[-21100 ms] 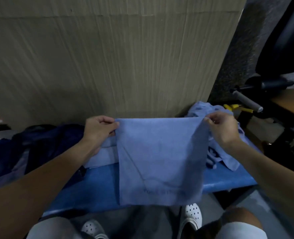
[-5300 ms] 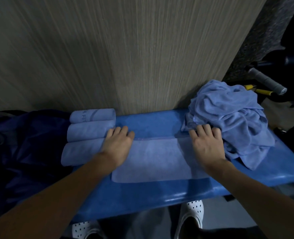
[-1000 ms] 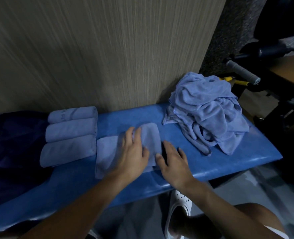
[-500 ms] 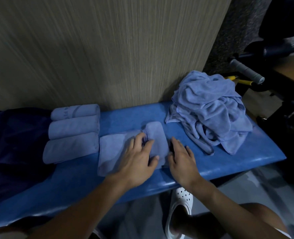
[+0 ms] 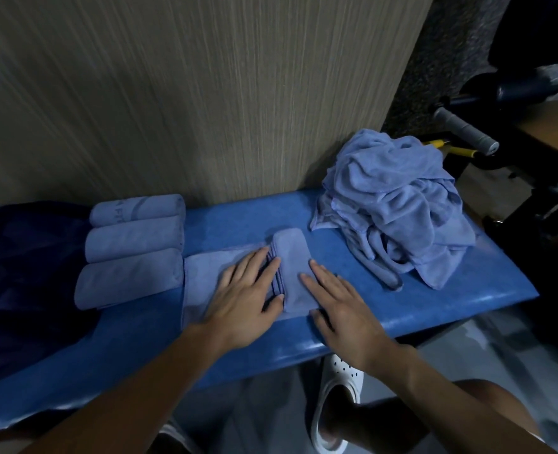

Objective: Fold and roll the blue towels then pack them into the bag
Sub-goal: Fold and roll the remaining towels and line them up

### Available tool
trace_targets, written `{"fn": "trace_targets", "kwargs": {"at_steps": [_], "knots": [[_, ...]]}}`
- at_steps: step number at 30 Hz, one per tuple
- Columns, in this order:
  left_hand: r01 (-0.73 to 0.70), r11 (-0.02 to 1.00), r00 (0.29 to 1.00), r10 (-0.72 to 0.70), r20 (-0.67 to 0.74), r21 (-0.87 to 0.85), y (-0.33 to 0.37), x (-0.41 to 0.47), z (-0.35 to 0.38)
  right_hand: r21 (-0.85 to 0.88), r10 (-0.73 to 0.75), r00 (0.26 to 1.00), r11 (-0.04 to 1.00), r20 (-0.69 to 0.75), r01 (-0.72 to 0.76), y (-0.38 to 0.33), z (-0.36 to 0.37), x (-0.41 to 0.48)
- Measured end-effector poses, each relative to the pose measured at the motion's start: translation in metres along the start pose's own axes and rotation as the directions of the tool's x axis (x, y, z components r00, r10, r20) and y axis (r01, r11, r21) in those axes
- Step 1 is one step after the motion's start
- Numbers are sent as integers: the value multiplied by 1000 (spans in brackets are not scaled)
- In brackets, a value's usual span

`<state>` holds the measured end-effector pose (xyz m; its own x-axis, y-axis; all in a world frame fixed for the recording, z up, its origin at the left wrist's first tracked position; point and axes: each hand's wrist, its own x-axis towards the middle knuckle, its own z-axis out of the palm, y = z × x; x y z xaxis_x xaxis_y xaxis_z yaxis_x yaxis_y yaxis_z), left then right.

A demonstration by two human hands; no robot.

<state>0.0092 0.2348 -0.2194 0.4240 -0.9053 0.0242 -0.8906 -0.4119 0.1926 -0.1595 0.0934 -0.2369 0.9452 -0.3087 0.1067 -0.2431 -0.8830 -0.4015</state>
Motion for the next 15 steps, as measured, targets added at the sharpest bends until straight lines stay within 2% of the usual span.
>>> {"fn": "trace_targets", "kwargs": {"at_steps": [4, 7, 9, 11, 13, 15], "knots": [[-100, 986, 992, 88, -94, -135, -1, 7, -3, 8, 19, 999, 1000, 41, -19, -4, -3, 0], [-124, 992, 992, 125, 23, -28, -2, 7, 2, 78, 71, 997, 994, 27, -73, -7, -7, 0], [-122, 990, 990, 116, 82, 68, -5, 6, 6, 129, 176, 981, 978, -79, -165, -10, -6, 2], [-134, 983, 988, 123, 93, 122, -8, 6, 7, 182, 344, 925, 931, -160, -315, -13, -5, 7], [-147, 979, 987, 135, 89, 140, -9, 5, 7, 232, 459, 875, 877, -152, -420, -19, -4, 14], [-150, 977, 987, 139, 80, 152, -9, 5, 9, 247, 497, 858, 855, -133, -457, -23, -4, 19]]}}
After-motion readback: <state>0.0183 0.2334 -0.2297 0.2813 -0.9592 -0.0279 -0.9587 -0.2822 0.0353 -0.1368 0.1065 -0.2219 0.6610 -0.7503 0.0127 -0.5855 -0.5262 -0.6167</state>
